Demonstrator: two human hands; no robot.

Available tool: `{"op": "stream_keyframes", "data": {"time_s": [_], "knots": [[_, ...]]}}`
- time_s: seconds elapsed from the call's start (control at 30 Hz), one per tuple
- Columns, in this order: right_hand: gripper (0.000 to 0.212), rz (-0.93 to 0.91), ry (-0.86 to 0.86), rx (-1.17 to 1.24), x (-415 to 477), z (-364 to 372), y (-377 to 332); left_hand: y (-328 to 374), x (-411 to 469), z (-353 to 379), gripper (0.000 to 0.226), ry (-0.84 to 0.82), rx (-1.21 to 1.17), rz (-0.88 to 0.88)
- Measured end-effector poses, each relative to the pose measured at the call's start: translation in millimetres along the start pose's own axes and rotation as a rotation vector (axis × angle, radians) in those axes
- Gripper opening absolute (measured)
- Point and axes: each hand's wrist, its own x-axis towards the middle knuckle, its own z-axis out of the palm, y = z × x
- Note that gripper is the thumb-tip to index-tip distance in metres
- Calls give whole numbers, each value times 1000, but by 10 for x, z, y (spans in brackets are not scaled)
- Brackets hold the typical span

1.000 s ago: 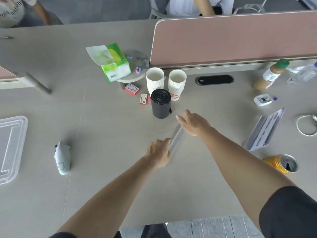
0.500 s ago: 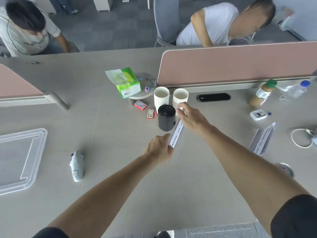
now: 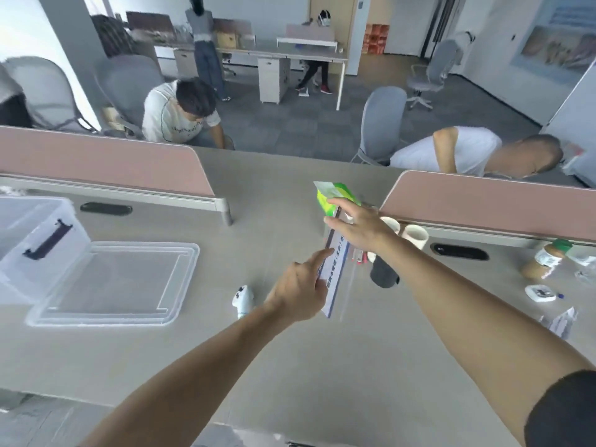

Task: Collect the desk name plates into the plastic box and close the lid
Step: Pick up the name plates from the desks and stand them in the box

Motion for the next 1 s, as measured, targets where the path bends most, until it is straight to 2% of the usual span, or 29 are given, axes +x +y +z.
{"op": "stream_keyframes", "data": {"time_s": [0.3, 0.53, 0.63, 0.7, 0.87, 1.0], "knots": [[90, -139, -295, -115, 129, 1127, -1885, -938, -1121, -1202, 56, 279, -76, -173], [84, -305, -440, 25, 60, 2039, -2998, -1544, -1917, -1870, 55, 412, -45, -341], [72, -381, -477, 57, 3, 2359, -3377, -1738, -2181, -2058, 54, 483, -38, -401], [71, -408, -483, 99, -37, 2553, -3623, -1842, -2316, -2182, 55, 526, -47, -433], [89, -372, -552, 155, 16, 3006, -4040, -2123, -2474, -2486, 56, 611, -54, -496], [73, -382, -599, 237, 272, 3235, -4243, -2424, -2390, -2657, 54, 586, -30, -549]]}}
